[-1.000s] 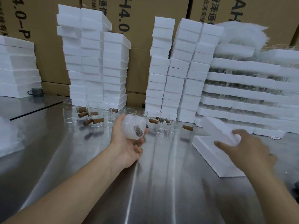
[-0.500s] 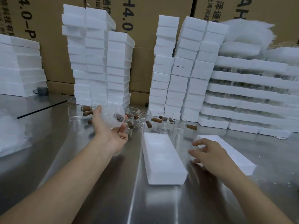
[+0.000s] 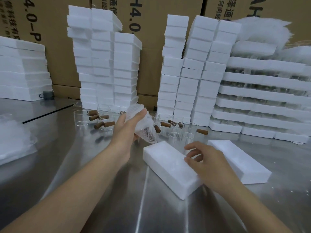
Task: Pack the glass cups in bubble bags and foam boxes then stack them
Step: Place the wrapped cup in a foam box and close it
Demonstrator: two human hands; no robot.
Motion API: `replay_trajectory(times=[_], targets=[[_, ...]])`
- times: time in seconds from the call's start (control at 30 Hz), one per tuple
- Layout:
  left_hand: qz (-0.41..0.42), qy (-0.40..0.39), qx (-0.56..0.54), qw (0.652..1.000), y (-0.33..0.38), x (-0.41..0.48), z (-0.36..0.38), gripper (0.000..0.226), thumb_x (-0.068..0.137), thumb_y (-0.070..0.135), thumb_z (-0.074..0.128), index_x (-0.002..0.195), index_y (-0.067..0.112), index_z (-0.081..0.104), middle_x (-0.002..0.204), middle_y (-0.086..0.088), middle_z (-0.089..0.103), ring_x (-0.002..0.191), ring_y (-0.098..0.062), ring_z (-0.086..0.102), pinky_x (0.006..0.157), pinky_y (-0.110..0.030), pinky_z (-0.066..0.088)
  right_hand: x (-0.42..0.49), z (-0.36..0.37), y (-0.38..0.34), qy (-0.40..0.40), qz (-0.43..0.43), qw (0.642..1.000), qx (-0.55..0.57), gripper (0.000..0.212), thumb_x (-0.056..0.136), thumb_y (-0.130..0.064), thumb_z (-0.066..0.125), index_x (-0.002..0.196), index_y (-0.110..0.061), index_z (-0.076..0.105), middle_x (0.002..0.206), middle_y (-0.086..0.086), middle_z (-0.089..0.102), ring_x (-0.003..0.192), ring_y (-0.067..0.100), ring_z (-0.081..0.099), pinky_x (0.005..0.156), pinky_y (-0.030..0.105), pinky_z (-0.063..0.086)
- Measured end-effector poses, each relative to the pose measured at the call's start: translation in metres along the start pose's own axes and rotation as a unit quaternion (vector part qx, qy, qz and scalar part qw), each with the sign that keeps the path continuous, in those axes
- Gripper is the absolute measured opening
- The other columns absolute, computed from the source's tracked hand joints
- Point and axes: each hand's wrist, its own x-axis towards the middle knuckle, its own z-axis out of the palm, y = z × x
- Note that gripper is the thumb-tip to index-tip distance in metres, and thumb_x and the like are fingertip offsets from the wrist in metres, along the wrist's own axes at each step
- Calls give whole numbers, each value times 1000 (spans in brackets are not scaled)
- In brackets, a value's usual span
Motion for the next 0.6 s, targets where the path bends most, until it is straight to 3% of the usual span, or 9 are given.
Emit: replay_trajectory(times=[0.13, 0.27, 0.43, 0.5, 0.6], targets=[[33, -64, 43, 996, 3, -6, 2, 70, 67, 55, 89, 129, 30, 68, 116, 5, 81, 108, -18, 78, 98, -36, 58, -1, -2, 2, -8, -6, 998, -55, 31, 89, -60, 68, 116, -48, 60, 102, -22, 65, 93, -1, 62, 84, 29, 53], [46, -122, 63, 989, 4, -12, 4, 70, 68, 51, 88, 130, 25, 67, 118, 2, 81, 109, -19, 78, 92, -34, 60, -2, -4, -3, 36, -44, 996, -72, 38, 89, -61, 66, 122, -42, 64, 114, -23, 64, 110, 3, 60, 94, 27, 47], [34, -193, 70, 978, 1, -17, 12, 77, 74, 47, 95, 136, 20, 60, 124, -4, 79, 112, -28, 78, 99, -42, 61, -8, -4, -15, 58, -89, 994, -30, 62, 74, -90, 58, 117, -47, 67, 104, -29, 68, 107, -10, 59, 90, 16, 44], [29, -220, 68, 973, -2, -19, 14, 81, 72, 50, 92, 139, 20, 57, 127, -6, 78, 114, -30, 77, 101, -42, 61, -10, -1, -19, 58, -96, 993, -20, 57, 76, -87, 59, 110, -43, 69, 97, -28, 70, 101, -8, 63, 86, 20, 49], [23, -241, 82, 967, -6, -19, 14, 81, 72, 52, 91, 140, 23, 57, 127, -5, 78, 115, -30, 77, 105, -46, 57, -7, 0, -21, 73, -105, 992, 10, 34, 90, -63, 66, 89, -30, 72, 85, -20, 73, 86, 0, 66, 72, 25, 49]])
